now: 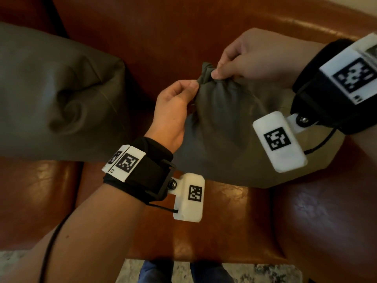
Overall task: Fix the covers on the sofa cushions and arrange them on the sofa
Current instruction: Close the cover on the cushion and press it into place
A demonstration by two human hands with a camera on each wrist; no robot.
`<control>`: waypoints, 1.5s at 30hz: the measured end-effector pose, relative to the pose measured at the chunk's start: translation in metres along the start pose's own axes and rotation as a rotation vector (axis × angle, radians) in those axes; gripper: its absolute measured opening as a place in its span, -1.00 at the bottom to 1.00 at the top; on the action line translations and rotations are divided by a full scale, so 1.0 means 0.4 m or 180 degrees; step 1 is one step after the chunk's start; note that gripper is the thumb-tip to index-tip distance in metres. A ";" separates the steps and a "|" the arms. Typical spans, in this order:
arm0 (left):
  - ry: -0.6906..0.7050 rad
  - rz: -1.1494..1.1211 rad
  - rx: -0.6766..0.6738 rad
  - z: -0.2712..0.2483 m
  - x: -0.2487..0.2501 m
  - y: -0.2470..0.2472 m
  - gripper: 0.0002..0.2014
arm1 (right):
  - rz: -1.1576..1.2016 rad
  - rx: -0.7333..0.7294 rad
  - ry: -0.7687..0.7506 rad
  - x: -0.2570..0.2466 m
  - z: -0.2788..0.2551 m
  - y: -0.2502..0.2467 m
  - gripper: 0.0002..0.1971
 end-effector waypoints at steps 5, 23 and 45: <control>-0.0061 -0.0238 -0.0072 -0.005 -0.008 0.006 -0.84 | 0.1293 -0.0399 0.0988 0.050 -0.006 0.015 -0.72; 0.0564 0.0379 0.0526 -0.024 0.056 -0.002 -0.81 | 0.0189 0.0420 -0.0361 -0.008 -0.054 0.036 -0.67; 0.0681 0.0760 0.0231 -0.040 0.082 0.010 -0.74 | 0.0222 -0.0054 -0.0457 0.020 -0.055 0.062 -0.75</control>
Point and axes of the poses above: each hand's wrist, its own z-axis towards the middle knuckle, its own y-axis out of the palm, x = y × z, the point moved 6 cm from there along z, towards the middle knuckle, and after that the axes turned 12 degrees about z, right-handed, at the moved point
